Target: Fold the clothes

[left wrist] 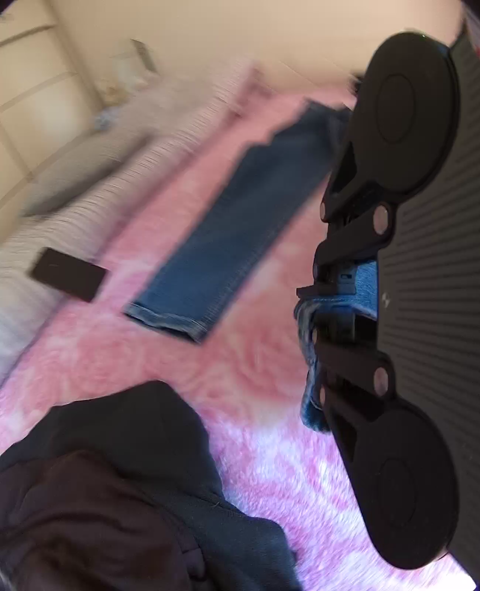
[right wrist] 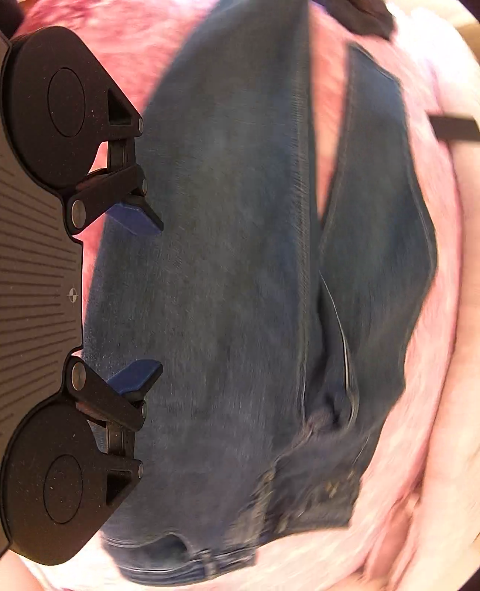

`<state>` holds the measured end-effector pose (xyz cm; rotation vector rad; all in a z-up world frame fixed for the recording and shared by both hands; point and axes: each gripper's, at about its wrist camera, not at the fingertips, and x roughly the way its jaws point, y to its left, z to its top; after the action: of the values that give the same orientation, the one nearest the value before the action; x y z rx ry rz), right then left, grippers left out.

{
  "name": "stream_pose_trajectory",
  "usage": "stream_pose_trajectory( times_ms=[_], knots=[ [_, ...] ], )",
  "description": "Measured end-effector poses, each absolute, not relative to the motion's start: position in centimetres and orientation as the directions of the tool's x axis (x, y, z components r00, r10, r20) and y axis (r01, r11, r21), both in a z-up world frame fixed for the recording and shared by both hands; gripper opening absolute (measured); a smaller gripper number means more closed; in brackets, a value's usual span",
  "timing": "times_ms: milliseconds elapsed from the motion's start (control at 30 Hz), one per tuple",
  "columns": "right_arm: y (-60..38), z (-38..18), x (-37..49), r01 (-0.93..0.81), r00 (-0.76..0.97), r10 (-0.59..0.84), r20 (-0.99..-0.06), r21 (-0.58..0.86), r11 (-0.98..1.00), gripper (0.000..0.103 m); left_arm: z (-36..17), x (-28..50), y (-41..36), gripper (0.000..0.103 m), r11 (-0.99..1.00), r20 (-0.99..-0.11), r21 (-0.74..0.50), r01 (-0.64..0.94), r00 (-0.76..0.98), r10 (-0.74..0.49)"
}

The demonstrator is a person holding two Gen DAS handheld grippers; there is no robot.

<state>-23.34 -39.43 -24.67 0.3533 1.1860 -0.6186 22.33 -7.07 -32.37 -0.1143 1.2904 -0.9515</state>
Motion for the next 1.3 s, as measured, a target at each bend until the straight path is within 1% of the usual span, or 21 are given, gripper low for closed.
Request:
stream_pose_trajectory(
  times_ms=[33, 67, 133, 267, 367, 533, 633, 700, 767, 833, 900, 1000, 1100, 1167, 1233, 1267, 1300],
  knots=[
    [-39.6, -24.7, -23.6, 0.633, 0.233, -0.263, -0.936, -0.06, 0.771, 0.077, -32.4, 21.9, -7.0, 0.014, 0.627, -0.771, -0.542, 0.56, -0.033, -0.637],
    [-39.7, -24.7, -23.9, 0.646, 0.226, -0.265, -0.937, -0.06, 0.761, 0.077, -32.4, 21.3, -6.8, 0.02, 0.635, -0.788, -0.509, 0.581, -0.018, -0.615],
    [-39.6, -24.8, -24.6, 0.649, 0.211, -0.259, -0.943, -0.063, 0.758, 0.077, -32.4, 20.2, -6.2, 0.027, 0.66, -0.821, -0.443, 0.607, 0.022, -0.571],
    [-39.6, -25.3, -26.4, 0.643, 0.18, -0.25, -0.951, -0.078, 0.762, 0.077, -32.2, 19.0, -3.6, 0.027, 0.711, -0.856, -0.366, 0.6, 0.083, -0.511],
    [-40.0, -25.8, -28.2, 0.653, 0.15, -0.254, -0.955, -0.097, 0.751, 0.077, -31.8, 17.2, -3.1, 0.029, 0.687, -0.872, -0.299, 0.662, 0.103, -0.478],
    [-42.3, -25.7, -32.3, 0.686, 0.102, -0.309, -0.946, -0.158, 0.71, 0.077, -30.5, 11.5, -6.5, 0.029, 0.532, -0.89, -0.111, 0.839, 0.155, -0.429],
    [-45.7, -24.8, -36.5, 0.763, 0.097, -0.354, -0.93, -0.159, 0.627, 0.077, -30.1, 6.8, -10.7, 0.029, 0.388, -0.88, -0.067, 0.919, 0.129, -0.458],
    [-48.3, -24.3, -39.7, 0.823, 0.1, -0.376, -0.921, -0.136, 0.551, 0.077, -29.8, 2.2, -14.1, 0.03, 0.254, -0.875, -0.012, 0.967, 0.113, -0.471],
    [-51.6, -24.0, -43.4, 0.9, 0.139, -0.372, -0.918, -0.04, 0.434, 0.077, -29.9, -3.1, -17.7, 0.03, 0.1, -0.872, 0.033, 0.994, 0.078, -0.484],
    [-54.9, -24.8, -47.3, 0.941, 0.241, -0.348, -0.906, 0.129, 0.314, 0.077, -30.6, -9.3, -21.4, 0.03, -0.05, -0.87, 0.072, 0.996, 0.038, -0.492],
    [-57.8, -26.4, -50.7, 0.927, 0.367, -0.328, -0.871, 0.31, 0.213, 0.077, -31.6, -15.9, -25.0, 0.031, -0.193, -0.872, 0.108, 0.975, 0.0, -0.49],
    [-61.2, -29.6, -54.1, 0.854, 0.517, -0.33, -0.79, 0.505, 0.126, 0.077, -33.7, -24.8, -30.2, 0.033, -0.361, -0.87, 0.152, 0.92, -0.05, -0.491],
    [-63.2, -31.7, -55.6, 0.773, 0.615, -0.356, -0.704, 0.628, 0.092, 0.077, -36.3, -31.5, -34.9, 0.035, -0.467, -0.866, 0.248, 0.849, -0.022, -0.5],
    [-64.6, -32.2, -55.7, 0.746, 0.645, -0.346, -0.681, 0.659, 0.094, 0.077, -38.1, -34.4, -37.6, 0.035, -0.512, -0.876, 0.294, 0.807, 0.014, -0.482],
    [-65.9, -32.2, -55.6, 0.752, 0.646, -0.314, -0.696, 0.65, 0.106, 0.05, -39.7, -36.2, -39.7, 0.034, -0.56, -0.892, 0.314, 0.767, 0.037, -0.45],
    [-66.6, -32.2, -55.9, 0.749, 0.651, -0.286, -0.703, 0.655, 0.095, 0.031, -39.9, -36.4, -40.4, 0.027, -0.577, -0.9, 0.305, 0.758, 0.033, -0.434],
    [-67.4, -32.2, -56.3, 0.734, 0.67, -0.254, -0.697, 0.674, 0.086, 0.023, -39.8, -36.6, -41.0, 0.021, -0.592, -0.91, 0.288, 0.752, 0.023, -0.413]
  ],
)
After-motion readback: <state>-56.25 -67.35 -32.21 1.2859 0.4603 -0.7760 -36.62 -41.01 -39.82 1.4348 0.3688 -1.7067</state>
